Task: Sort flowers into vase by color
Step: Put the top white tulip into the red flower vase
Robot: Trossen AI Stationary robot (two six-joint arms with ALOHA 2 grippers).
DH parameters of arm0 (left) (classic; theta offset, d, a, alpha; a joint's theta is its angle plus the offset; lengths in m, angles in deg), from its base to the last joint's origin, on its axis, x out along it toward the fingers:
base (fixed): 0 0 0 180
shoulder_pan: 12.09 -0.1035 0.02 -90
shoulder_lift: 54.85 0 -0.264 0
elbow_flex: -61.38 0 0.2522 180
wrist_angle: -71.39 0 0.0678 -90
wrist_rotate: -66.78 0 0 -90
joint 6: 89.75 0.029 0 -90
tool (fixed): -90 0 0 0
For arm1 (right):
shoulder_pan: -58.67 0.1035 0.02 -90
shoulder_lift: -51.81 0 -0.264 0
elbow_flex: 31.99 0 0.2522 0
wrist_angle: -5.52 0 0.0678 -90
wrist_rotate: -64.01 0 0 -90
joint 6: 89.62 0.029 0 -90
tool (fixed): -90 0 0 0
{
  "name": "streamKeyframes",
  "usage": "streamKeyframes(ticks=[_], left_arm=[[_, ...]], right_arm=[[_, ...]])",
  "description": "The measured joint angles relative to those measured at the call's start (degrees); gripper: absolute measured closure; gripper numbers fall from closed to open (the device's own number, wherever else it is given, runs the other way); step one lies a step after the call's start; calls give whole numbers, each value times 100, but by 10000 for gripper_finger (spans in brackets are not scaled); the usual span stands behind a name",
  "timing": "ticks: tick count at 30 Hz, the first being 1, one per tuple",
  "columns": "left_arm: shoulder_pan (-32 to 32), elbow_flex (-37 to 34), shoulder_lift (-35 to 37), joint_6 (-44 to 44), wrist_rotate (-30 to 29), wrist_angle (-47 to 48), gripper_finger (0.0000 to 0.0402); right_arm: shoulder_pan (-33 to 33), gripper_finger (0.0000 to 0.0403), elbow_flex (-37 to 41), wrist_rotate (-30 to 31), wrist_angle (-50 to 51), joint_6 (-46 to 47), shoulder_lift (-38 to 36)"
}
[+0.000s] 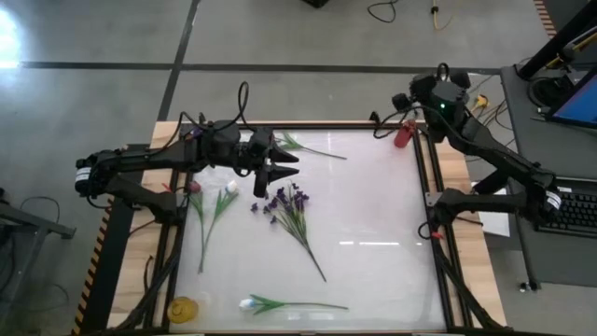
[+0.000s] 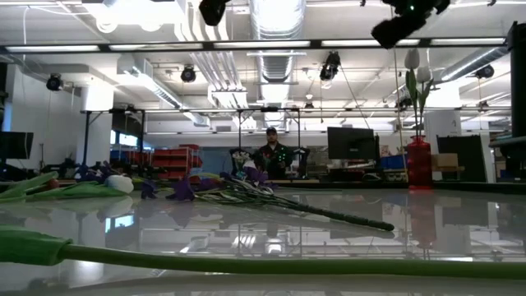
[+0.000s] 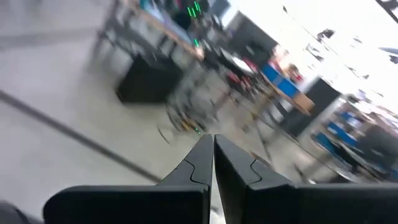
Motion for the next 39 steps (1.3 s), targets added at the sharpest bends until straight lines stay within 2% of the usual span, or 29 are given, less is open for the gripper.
streamKeyframes(ticks=[4, 8, 12, 18, 22, 24, 26, 32, 39], left_arm=[[0, 2, 45, 129, 1, 325, 242], [37, 2, 153, 409, -12, 1246, 242], [37, 2, 283, 262, -385, 2247, 242], [195, 0, 424, -967, -1158, 4566, 242], [278, -9, 238, -2281, -2153, 6274, 242], [272, -50, 73, -2583, -2285, 6853, 242], [272, -171, -35, -2793, -2274, 6957, 242], [192, -1048, -138, -3254, -2255, 6356, 242], [109, -2204, -304, -3604, -1990, 5625, 241]], right_arm=[[723, 394, 0, -164, -370, 176, -30], [1672, 394, 0, -349, -298, 862, 10], [2613, 394, 0, -348, -303, 1351, 121], [3736, 394, 0, -303, -304, 2461, 212], [4157, 392, 0, -282, -314, 2558, 339], [4220, 384, 0, -284, -319, 2627, 418], [4266, 370, 0, -285, -314, 2824, 488], [4433, 300, -1, -300, -315, 3324, 668], [4766, 243, -25, -328, -316, 3408, 702]])
